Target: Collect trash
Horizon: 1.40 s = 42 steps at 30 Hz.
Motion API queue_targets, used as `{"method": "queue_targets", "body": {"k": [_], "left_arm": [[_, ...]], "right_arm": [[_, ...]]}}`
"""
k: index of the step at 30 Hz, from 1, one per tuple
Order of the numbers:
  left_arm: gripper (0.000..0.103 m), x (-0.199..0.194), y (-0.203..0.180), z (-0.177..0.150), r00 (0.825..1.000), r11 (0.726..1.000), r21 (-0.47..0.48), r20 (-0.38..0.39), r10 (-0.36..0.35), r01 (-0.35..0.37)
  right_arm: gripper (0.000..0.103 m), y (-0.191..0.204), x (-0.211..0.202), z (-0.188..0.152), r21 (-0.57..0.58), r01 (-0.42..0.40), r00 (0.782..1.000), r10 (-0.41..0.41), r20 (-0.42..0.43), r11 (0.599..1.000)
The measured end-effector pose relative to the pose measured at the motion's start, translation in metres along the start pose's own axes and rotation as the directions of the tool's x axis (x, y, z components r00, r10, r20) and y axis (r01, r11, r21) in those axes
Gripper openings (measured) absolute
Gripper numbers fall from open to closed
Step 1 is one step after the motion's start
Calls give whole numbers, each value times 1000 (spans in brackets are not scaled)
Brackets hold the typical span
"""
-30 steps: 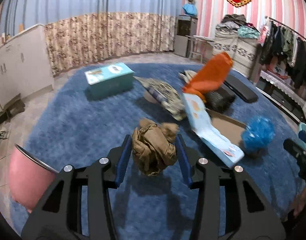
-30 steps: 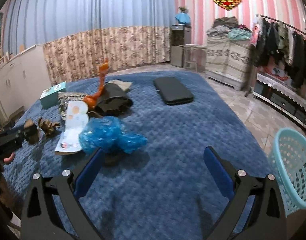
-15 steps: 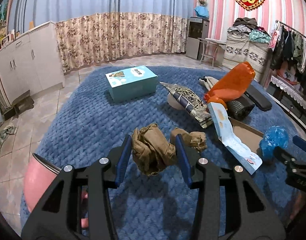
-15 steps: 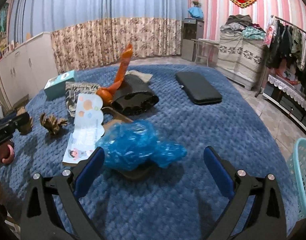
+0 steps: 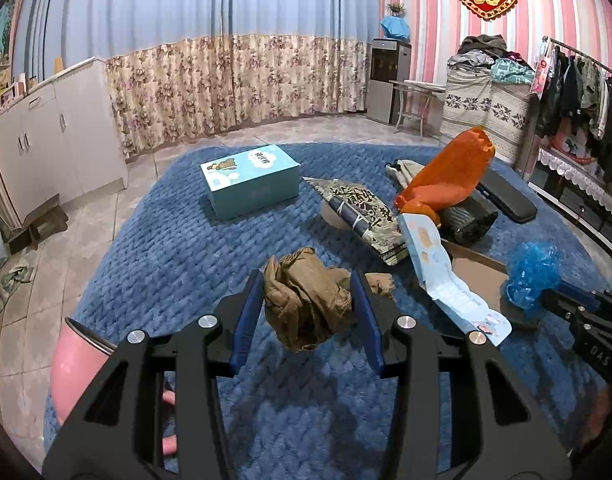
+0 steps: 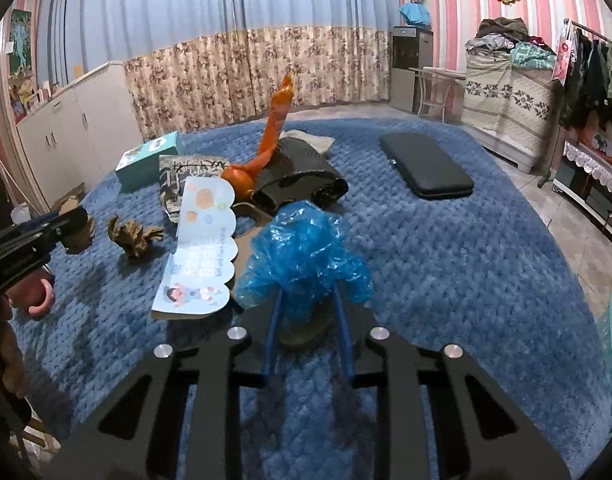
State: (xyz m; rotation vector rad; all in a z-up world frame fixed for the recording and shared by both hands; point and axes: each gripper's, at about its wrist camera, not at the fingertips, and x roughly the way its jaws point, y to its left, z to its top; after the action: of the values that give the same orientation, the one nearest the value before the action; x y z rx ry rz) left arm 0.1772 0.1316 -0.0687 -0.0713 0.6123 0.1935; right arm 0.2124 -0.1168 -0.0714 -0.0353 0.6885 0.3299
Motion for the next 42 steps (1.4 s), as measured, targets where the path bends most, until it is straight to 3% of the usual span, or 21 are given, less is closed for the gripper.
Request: {"method": "queue_targets", "body": {"k": [9,23,32,42], "left_arm": [[44,-3,-4,2,1000,1000,6,11,1,-1],[44,-25,-43,25,996,998,48,78,-48,44],[44,-39,-111,47,981,984,111,117,-155,142],[44,-47,-213,45,950,942,199,104,-293,269]], "right_arm": [[24,-14,-21,0,25,11,999,-13,50,1000],[24,-72,-83,3,86,113,982,-125,145,990],[24,-134,-130,-8,165,229,948,-258,185,959],[24,-210,-177,-31,283,351,894,-409,180,892]]}}
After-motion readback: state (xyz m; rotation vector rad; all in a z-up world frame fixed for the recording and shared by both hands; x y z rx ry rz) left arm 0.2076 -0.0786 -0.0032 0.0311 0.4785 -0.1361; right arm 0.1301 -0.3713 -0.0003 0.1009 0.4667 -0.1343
